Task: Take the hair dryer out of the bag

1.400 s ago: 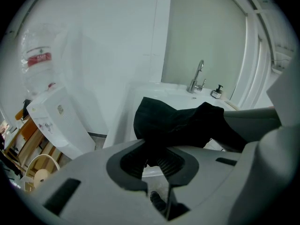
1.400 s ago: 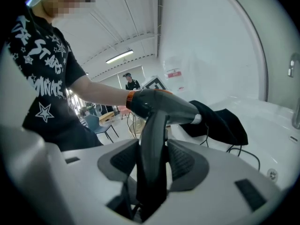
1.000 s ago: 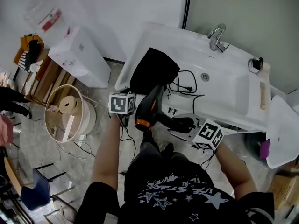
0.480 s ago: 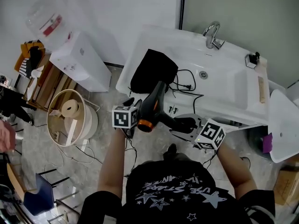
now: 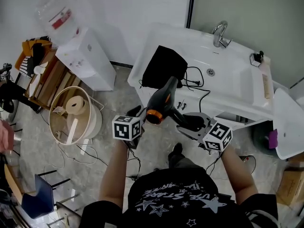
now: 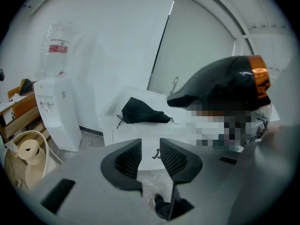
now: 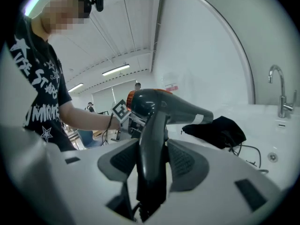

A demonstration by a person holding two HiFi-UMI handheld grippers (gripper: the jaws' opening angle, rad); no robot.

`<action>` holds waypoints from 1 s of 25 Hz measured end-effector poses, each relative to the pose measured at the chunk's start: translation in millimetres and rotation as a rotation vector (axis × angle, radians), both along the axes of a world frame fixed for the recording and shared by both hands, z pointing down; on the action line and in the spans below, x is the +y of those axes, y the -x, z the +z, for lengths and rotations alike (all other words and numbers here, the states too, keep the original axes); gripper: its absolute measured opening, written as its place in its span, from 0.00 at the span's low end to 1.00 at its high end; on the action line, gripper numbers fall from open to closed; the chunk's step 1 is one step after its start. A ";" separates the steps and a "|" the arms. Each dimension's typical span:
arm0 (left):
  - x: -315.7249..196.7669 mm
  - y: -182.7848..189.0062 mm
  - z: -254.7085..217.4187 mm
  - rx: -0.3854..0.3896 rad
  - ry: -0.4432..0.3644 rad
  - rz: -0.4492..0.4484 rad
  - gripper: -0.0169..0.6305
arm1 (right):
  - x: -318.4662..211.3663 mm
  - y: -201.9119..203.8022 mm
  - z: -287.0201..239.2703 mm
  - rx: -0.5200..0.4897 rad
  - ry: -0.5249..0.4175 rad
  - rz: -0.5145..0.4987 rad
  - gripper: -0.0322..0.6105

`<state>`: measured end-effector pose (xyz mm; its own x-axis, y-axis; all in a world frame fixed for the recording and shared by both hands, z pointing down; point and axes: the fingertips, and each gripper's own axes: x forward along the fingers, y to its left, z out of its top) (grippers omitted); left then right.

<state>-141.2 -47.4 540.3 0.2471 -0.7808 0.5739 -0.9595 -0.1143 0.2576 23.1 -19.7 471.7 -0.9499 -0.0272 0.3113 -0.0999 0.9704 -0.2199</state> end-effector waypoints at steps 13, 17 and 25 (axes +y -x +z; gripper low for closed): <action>98.2 -21.2 -60.0 -0.029 -0.188 0.021 0.10 | 39.5 -6.7 -27.8 -0.115 0.010 0.195 0.35; 123.6 -31.6 -61.0 -0.013 -0.186 0.048 0.09 | 48.2 -8.9 -30.6 -0.128 0.014 0.235 0.35; 149.7 -38.5 -64.8 -0.031 -0.191 0.101 0.09 | 62.1 -16.7 -35.1 -0.153 0.024 0.322 0.35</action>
<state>-102.6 102.4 475.4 0.3141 -0.8481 0.4267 -0.9478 -0.2541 0.1927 39.9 42.3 436.6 -0.9295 -0.3273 0.1700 -0.3639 0.8887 -0.2788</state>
